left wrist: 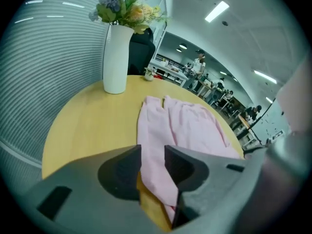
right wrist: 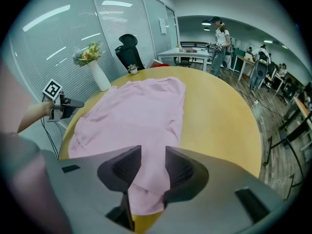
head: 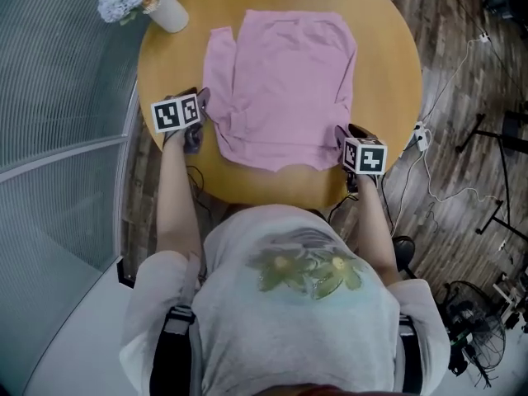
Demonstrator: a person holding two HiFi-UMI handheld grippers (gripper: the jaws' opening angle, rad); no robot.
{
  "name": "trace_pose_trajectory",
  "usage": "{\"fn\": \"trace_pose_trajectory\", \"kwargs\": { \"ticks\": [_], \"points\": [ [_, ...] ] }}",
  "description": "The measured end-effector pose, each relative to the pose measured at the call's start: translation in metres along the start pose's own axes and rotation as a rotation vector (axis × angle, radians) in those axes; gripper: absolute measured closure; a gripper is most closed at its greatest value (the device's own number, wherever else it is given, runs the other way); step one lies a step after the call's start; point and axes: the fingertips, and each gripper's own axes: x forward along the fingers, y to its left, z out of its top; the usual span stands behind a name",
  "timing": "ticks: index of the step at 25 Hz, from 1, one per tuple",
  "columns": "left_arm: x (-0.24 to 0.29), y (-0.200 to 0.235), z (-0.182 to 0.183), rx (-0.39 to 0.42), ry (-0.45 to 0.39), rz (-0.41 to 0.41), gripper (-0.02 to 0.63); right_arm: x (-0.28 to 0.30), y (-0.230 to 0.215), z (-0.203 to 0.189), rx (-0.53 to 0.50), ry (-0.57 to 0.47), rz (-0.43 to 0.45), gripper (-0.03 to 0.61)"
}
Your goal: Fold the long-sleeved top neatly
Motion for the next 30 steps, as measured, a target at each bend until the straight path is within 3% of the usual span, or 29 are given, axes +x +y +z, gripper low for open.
{"fn": "trace_pose_trajectory", "kwargs": {
  "ticks": [7, 8, 9, 10, 14, 18, 21, 23, 24, 26, 28, 30],
  "points": [
    [0.051, 0.025, -0.013, -0.092, 0.128, 0.063, 0.483, 0.017, 0.023, 0.02, -0.032, 0.014, 0.045, 0.414],
    [0.053, 0.029, -0.015, -0.102, 0.123, 0.091, 0.508, 0.019, 0.027, 0.022, -0.034, 0.016, 0.052, 0.414],
    [0.052, 0.032, -0.015, -0.123, 0.11, 0.107, 0.591, 0.022, 0.03, 0.023, -0.035, 0.018, 0.058, 0.414],
    [0.05, 0.033, -0.014, -0.155, 0.094, 0.102, 0.603, 0.023, 0.032, 0.024, -0.037, 0.019, 0.063, 0.414],
    [0.02, 0.048, 0.003, -0.287, -0.026, 0.087, 0.603, 0.025, 0.037, 0.027, -0.047, 0.02, 0.069, 0.414],
    [-0.038, 0.037, 0.037, -0.305, -0.186, 0.085, 0.603, 0.023, 0.038, 0.026, -0.049, 0.014, 0.069, 0.414],
    [-0.071, -0.03, 0.066, -0.242, -0.289, -0.045, 0.603, 0.02, 0.041, 0.024, -0.051, 0.012, 0.068, 0.414],
    [-0.07, -0.103, 0.064, -0.138, -0.266, -0.215, 0.6, 0.016, 0.043, 0.021, -0.045, 0.007, 0.069, 0.414],
    [-0.06, -0.143, 0.05, -0.062, -0.208, -0.304, 0.588, 0.015, 0.044, 0.02, -0.041, 0.004, 0.071, 0.414],
    [-0.033, -0.211, -0.001, 0.1, -0.02, -0.432, 0.493, 0.012, 0.046, 0.017, -0.031, -0.004, 0.075, 0.414],
    [-0.013, -0.25, -0.058, 0.201, 0.139, -0.48, 0.485, 0.007, 0.046, 0.013, -0.02, -0.01, 0.076, 0.414],
    [-0.008, -0.261, -0.092, 0.248, 0.197, -0.469, 0.485, 0.002, 0.044, 0.009, -0.007, -0.016, 0.075, 0.414]
  ]
}}
